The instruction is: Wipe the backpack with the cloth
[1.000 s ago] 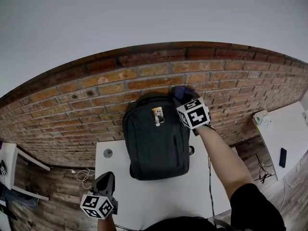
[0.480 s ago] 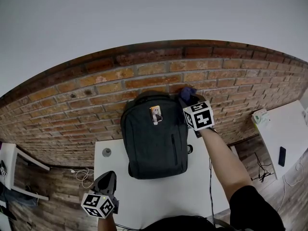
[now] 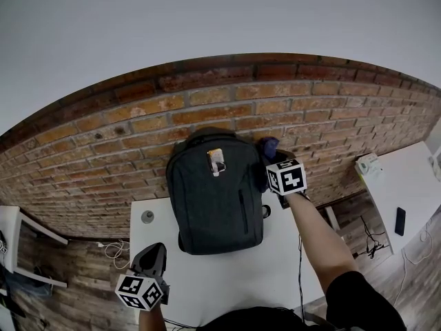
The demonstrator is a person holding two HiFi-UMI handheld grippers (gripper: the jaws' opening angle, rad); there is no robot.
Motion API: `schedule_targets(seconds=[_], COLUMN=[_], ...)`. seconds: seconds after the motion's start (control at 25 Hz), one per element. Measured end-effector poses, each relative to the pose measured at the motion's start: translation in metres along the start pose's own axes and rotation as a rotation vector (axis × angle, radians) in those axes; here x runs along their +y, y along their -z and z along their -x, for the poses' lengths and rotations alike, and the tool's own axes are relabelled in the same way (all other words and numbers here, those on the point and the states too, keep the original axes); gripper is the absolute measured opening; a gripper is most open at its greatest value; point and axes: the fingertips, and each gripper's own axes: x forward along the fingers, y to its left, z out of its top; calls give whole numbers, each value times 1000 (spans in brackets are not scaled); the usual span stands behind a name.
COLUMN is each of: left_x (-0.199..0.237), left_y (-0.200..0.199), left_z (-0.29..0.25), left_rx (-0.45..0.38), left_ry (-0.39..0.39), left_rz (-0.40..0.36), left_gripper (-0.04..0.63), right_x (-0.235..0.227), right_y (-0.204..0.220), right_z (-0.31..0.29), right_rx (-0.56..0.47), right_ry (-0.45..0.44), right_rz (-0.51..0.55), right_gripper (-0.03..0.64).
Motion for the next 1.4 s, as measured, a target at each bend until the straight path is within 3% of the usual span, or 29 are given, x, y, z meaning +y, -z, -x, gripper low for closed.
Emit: schedule_targets(seconds=[0.56, 1.12, 1.4], left_x=[-7, -13, -11], left_y=[2, 4, 6], left_z=[-2, -12, -12], left_rx=[11, 13, 14], left_ry=[10, 42, 45], left_rz=[-7, -5, -1], left_gripper=[-12, -12, -12], right_x=[34, 79, 100], right_y=[123, 235, 272], right_z=[10, 54, 77], right_rx=[168, 349, 402], right_ry=[-73, -195, -234], right_rz=[-98, -36, -28], right_gripper=[109, 109, 109])
